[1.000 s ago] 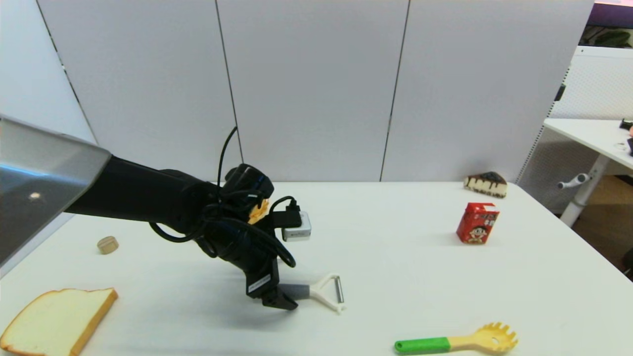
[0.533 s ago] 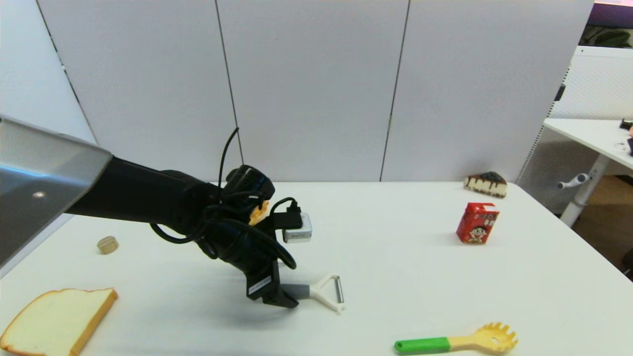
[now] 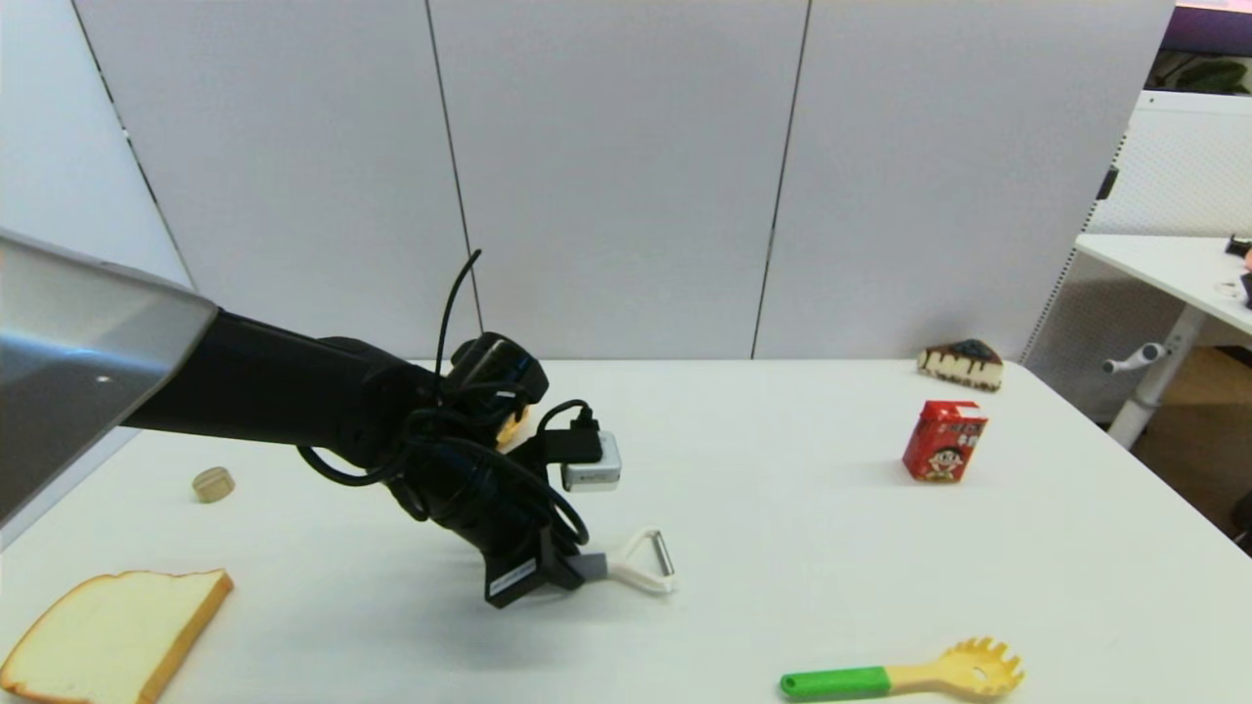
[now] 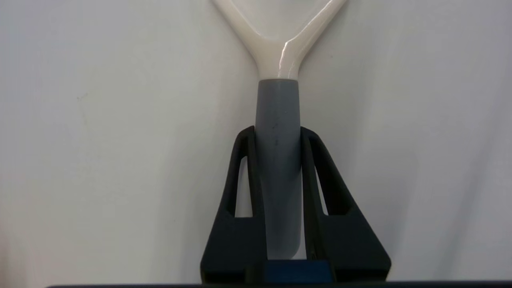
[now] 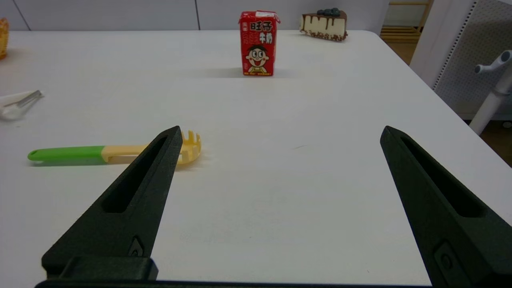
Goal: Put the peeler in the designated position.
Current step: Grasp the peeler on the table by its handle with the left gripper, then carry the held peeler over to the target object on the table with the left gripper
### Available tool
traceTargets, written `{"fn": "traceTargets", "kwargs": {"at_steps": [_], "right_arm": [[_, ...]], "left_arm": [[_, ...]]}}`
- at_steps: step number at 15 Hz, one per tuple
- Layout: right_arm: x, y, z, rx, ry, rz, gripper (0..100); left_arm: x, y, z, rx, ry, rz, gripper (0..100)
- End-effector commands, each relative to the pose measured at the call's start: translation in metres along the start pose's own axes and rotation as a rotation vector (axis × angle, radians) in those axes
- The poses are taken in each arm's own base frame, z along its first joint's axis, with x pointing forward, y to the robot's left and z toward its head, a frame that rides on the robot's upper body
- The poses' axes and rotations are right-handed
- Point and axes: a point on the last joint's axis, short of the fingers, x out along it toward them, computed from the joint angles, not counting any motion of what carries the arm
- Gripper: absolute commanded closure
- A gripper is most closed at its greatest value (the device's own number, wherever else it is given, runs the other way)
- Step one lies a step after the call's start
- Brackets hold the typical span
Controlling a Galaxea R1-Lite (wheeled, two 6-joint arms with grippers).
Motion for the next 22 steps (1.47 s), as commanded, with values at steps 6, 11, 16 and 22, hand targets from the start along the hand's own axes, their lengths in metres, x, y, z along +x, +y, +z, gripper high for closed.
{"fn": "traceTargets", "kwargs": {"at_steps": [6,11,16,22], "right_arm": [[0.0,0.0,0.0,0.0,0.001,0.0,0],[0.0,0.0,0.0,0.0,0.001,0.0,0],[0.0,0.0,0.0,0.0,0.001,0.0,0],[0.0,0.0,0.0,0.0,0.001,0.0,0]], "left_arm": [[-0.038,0.02,0.023,0.043,-0.083,0.162,100],[-0.044,0.079,0.063,-0.16,-0.215,0.339,100],[-0.018,0.101,0.09,-0.525,-0.294,0.484,100],[0.007,0.103,0.075,-0.851,-0.196,0.765,100]]}}
